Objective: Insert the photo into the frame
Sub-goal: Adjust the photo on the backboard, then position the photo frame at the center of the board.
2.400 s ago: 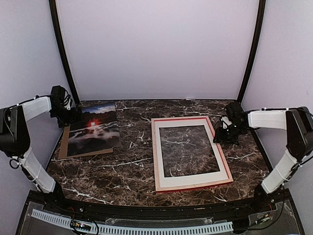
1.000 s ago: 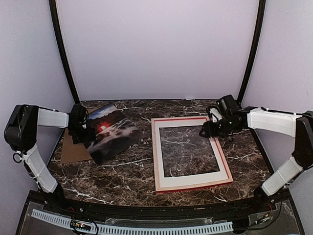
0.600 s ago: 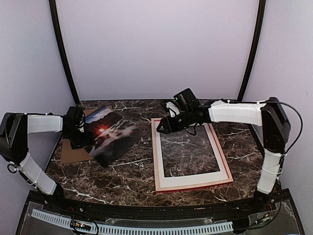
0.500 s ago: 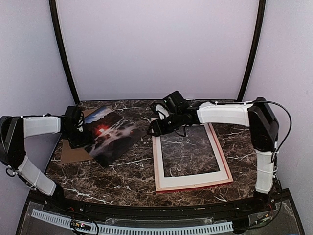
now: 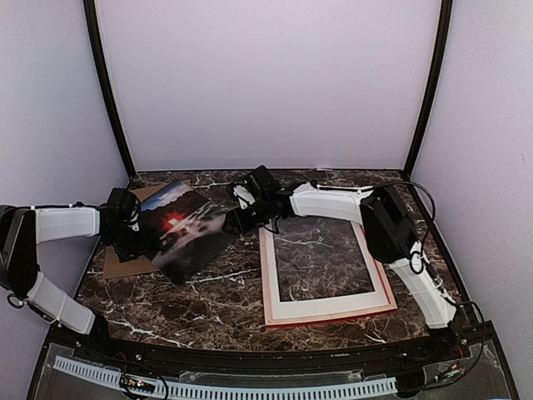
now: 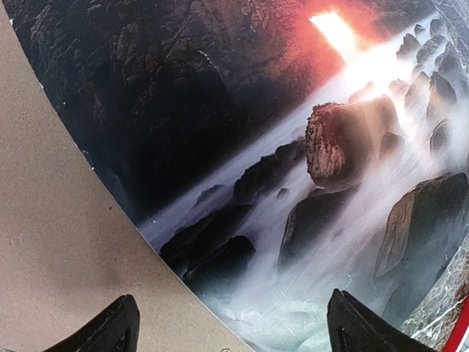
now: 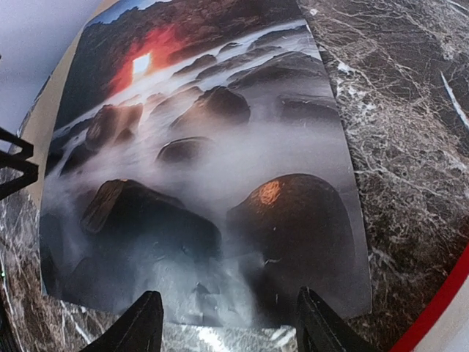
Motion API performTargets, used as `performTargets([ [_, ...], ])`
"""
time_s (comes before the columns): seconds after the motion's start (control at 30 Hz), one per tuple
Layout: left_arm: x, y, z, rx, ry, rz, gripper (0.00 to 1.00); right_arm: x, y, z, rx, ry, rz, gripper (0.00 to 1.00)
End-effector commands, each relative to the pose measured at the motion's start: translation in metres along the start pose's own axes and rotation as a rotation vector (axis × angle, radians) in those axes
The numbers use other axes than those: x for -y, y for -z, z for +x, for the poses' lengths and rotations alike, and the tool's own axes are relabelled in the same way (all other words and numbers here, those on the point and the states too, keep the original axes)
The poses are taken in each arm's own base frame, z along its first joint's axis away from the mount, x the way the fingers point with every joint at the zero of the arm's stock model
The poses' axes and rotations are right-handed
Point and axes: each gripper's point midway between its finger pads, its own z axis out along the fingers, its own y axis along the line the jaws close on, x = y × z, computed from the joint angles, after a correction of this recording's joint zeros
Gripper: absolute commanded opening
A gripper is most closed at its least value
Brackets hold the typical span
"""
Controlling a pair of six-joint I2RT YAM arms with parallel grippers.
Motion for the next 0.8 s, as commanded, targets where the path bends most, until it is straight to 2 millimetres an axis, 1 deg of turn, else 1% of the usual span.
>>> performTargets([
  [0.0, 0.006, 0.004, 0.0, 0.024, 0.014, 0.039, 0.92, 0.011, -0.013, -0.009, 0.024, 0.004, 0.05, 0.64],
  [0.1, 0.005, 0.004, 0.001, 0.025, 0.017, 0.041, 0.92, 0.022, -0.019, -0.011, 0.04, 0.007, 0.096, 0.66],
  [0.2, 0.004, 0.004, 0.003, 0.024, 0.024, 0.042, 0.93, 0.029, -0.02, -0.014, 0.06, 0.019, 0.13, 0.67],
  [0.3, 0.004, 0.004, 0.005, 0.022, 0.03, 0.043, 0.93, 0.032, -0.02, -0.017, 0.073, 0.029, 0.153, 0.68],
  [0.47, 0.006, 0.0, 0.01, 0.008, 0.051, 0.065, 0.93, 0.036, -0.021, -0.017, 0.072, 0.034, 0.172, 0.69],
  [0.63, 0.013, -0.004, 0.015, -0.009, 0.073, 0.112, 0.93, 0.038, -0.023, -0.008, 0.038, 0.03, 0.177, 0.68],
  [0.77, 0.019, -0.008, 0.019, -0.025, 0.088, 0.155, 0.91, 0.036, -0.021, 0.007, -0.011, 0.023, 0.171, 0.65],
])
